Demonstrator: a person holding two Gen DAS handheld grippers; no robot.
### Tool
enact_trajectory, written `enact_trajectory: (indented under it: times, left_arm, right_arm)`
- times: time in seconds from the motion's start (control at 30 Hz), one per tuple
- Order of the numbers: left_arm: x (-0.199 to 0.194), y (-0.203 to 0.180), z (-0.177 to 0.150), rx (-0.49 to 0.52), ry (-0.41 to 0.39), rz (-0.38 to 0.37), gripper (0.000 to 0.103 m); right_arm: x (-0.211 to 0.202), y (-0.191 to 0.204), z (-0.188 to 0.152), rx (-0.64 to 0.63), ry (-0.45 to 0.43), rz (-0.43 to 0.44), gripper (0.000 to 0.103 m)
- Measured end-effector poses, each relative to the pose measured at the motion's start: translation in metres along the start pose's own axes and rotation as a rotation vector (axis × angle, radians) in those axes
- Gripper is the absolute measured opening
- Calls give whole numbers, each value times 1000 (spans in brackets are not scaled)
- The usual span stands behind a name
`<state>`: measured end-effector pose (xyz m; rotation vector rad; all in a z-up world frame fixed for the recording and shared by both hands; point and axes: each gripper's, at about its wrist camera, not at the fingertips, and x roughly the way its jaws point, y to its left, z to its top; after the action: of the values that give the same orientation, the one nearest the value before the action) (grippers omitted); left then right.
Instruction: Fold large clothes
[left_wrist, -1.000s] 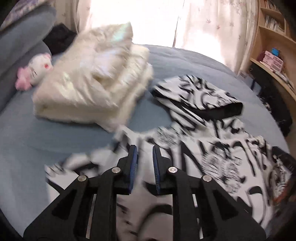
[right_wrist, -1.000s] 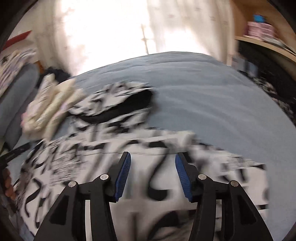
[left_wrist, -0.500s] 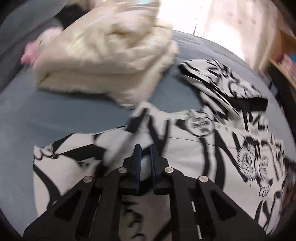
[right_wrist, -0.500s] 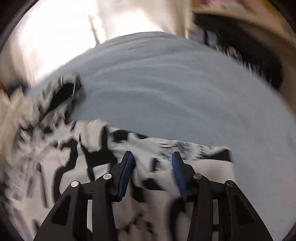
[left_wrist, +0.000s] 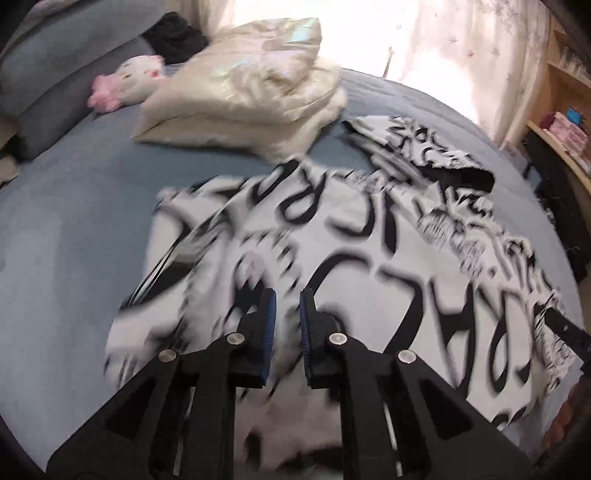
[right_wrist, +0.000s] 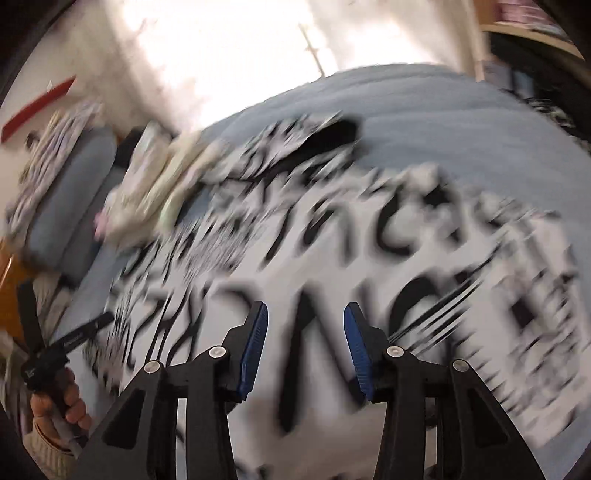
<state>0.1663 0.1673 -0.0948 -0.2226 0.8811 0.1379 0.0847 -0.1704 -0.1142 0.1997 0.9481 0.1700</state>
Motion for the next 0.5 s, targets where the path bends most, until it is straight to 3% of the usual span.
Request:
enact_trajectory:
  times: [0.1,0.17,0.27,0.3,0.33,0.4,0.5]
  left_arm:
    - [3,24,-22,-30,34,103,7]
    - [-5,47,-29,-82,25,17,7]
    - [-12,63,-32,-112,9,4,1]
    - [-13,65,-33,-117,8,-2,1]
    - [-13,66,-35,-119,3,-7,1]
    - [-11,65,-38,-107,-7,1,1]
    - [-10,63,-42,-91,-14,12,1]
  right_arm:
    - [7,-3,-23,25,29,-34,44]
    - [-10,-18,-36,57,2,-107,44]
    - [-30,-53,-53,105,-10,-315,44]
    - [-37,-67,-60,143,-20,-324,43]
    - [-47,-78,-67,186,-44,-239,42]
    - [-60,-89,-77,238,-70,-178,39]
    - [-62,-74,-87,194,-71,-229,37]
